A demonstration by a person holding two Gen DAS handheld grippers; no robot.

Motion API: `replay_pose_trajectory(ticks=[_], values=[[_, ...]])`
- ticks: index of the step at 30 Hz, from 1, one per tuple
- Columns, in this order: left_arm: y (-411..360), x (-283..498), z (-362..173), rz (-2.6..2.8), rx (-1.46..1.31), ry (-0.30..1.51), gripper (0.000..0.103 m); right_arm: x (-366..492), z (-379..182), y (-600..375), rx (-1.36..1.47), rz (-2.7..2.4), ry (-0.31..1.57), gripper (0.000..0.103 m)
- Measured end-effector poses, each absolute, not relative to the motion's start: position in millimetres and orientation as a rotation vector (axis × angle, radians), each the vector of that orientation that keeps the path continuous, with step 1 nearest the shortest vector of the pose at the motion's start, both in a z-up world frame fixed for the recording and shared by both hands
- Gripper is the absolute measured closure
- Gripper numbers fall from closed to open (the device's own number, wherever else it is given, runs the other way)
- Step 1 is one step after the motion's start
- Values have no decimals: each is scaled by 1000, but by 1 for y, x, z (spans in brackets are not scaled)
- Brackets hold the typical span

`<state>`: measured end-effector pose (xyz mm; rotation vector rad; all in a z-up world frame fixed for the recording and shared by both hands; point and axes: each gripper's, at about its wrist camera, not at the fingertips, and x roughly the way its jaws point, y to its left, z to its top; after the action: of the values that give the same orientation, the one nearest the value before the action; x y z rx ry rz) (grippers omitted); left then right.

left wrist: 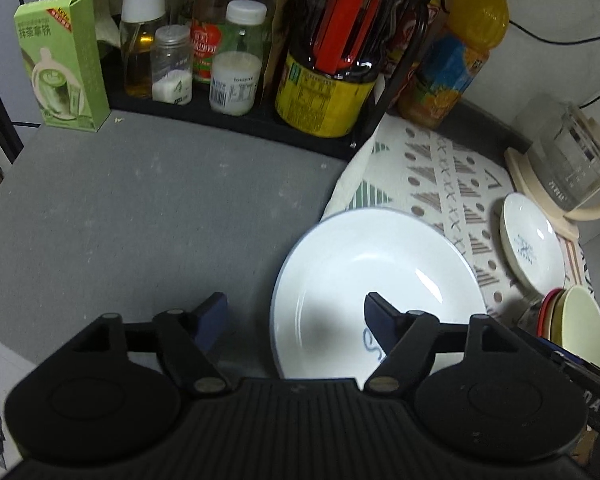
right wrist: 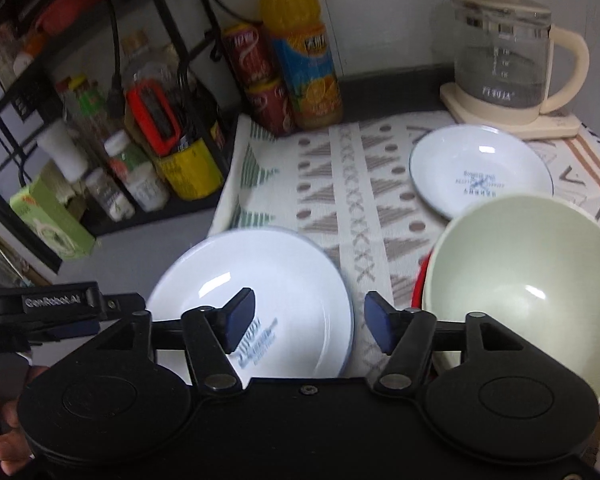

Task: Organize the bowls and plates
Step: 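Open both tools and release the 'Sweet' plate on the flower plate, then move both tools to the small white 'BAKERY' plate and grip its rim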

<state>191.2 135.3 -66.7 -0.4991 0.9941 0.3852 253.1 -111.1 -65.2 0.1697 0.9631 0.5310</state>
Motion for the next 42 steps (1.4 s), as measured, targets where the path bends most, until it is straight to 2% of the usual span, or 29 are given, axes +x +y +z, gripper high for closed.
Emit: replay_pose_trajectory(ticks=[3, 7, 14, 25, 42], values=[[137, 199, -63, 374, -501, 985, 26, 259, -57, -113, 178, 518, 931, 26], [136, 212, -61, 347, -486, 980, 20, 271, -53, -114, 197, 483, 916, 23], [139, 241, -65, 296, -475, 1001, 14, 291, -49, -111, 195, 392, 893, 7], [128, 295, -63, 135, -400, 1009, 14, 309, -44, -136, 260, 238, 873, 3], [61, 343, -70, 47, -370, 1048, 14, 349, -64, -205, 311, 187, 923, 0]])
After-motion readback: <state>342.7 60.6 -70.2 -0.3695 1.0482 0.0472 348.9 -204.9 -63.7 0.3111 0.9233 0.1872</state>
